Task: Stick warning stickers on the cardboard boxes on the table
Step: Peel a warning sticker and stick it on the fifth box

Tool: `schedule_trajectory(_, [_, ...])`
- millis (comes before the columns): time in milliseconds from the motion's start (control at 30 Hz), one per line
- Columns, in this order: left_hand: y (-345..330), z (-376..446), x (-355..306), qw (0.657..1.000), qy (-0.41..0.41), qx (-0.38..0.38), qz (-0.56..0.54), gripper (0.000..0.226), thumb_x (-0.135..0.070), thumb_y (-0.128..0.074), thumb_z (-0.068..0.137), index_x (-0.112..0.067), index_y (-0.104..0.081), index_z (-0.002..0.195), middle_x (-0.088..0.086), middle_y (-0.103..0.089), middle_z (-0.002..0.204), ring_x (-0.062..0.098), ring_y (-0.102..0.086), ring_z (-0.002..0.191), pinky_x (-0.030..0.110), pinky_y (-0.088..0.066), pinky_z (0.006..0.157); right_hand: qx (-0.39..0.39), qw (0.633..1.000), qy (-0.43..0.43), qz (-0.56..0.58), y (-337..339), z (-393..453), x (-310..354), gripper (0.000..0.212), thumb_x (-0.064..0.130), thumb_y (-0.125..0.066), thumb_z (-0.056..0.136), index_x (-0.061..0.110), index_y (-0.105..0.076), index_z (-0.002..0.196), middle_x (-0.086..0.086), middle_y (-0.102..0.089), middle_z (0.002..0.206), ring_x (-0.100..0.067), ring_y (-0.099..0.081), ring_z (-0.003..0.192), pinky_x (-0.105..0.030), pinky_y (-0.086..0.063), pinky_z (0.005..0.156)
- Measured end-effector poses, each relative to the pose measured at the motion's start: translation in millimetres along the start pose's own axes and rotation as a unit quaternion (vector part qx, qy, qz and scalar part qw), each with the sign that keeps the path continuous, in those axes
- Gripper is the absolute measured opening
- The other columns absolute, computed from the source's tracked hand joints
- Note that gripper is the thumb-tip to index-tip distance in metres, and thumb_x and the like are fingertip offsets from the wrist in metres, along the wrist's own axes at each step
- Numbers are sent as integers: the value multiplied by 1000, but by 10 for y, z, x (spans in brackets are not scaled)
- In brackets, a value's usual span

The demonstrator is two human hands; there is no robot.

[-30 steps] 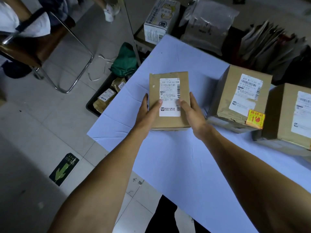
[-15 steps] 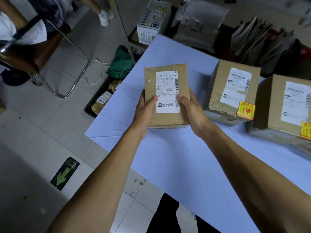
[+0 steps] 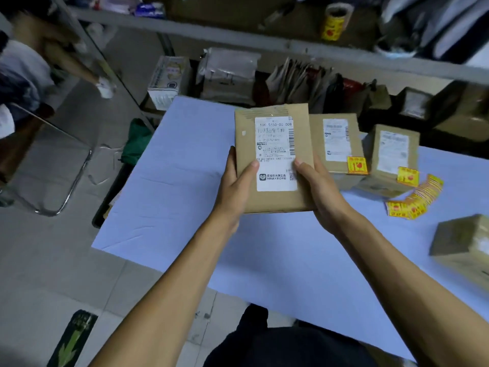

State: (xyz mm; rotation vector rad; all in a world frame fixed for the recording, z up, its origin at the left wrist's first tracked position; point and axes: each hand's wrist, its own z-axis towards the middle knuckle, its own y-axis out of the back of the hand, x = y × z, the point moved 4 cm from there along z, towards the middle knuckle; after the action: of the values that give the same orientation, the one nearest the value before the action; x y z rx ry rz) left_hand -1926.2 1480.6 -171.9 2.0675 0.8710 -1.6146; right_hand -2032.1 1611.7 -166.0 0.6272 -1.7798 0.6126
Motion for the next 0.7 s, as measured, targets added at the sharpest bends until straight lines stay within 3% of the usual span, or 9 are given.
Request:
schedule_trajectory(100, [-520, -138, 64, 999, 0, 43, 16, 46, -28, -57, 96, -36, -46, 140, -13, -67, 128, 8, -65, 113, 36, -52, 100, -42, 999, -2, 7, 508, -310, -28, 46, 38, -52, 96, 43, -44, 141, 16, -63, 133, -9, -61, 122, -43, -48, 102])
schedule_trajectory(200, [-992, -290, 230, 996, 6, 80, 33, 49, -27, -56, 97, -34, -43, 144, -13, -65, 129, 5, -64, 114, 28, -52, 97, -86, 996, -5, 9, 980, -615, -124, 51, 37, -52, 96, 40, -41, 145, 14, -62, 136, -11, -59, 124, -46, -44, 108])
schedule_trajectory(333, [-1509, -534, 547, 989, 22, 116, 88, 52, -36, -59, 90, -36, -46, 141, -19, -68, 122, 2, -65, 110, 25, -52, 94, -130, 991, -11, 0, 1485, -1053, -343, 51, 36, -53, 94, 40, -42, 144, 15, -62, 135, -8, -59, 124, -40, -43, 107])
schedule_trajectory(500, [-1940, -764, 1001, 971, 56, 156, 172, 49, -47, -61, 84, -39, -51, 132, -13, -68, 123, 11, -66, 111, 43, -50, 101, -153, 987, -49, -5, 1913, -1491, -763, 57, 29, -57, 98, 38, -34, 149, 19, -61, 135, -3, -59, 121, -30, -44, 104])
schedule_trajectory(700, [-2139, -844, 1388, 946, 79, 181, 258, 48, -53, -57, 86, -40, -49, 131, -12, -67, 123, 14, -65, 109, 43, -51, 98, -141, 980, -136, -21, 2188, -1636, -1202, 72, 36, -55, 100, 28, -14, 157, 9, -49, 149, -11, -53, 129, -41, -38, 114])
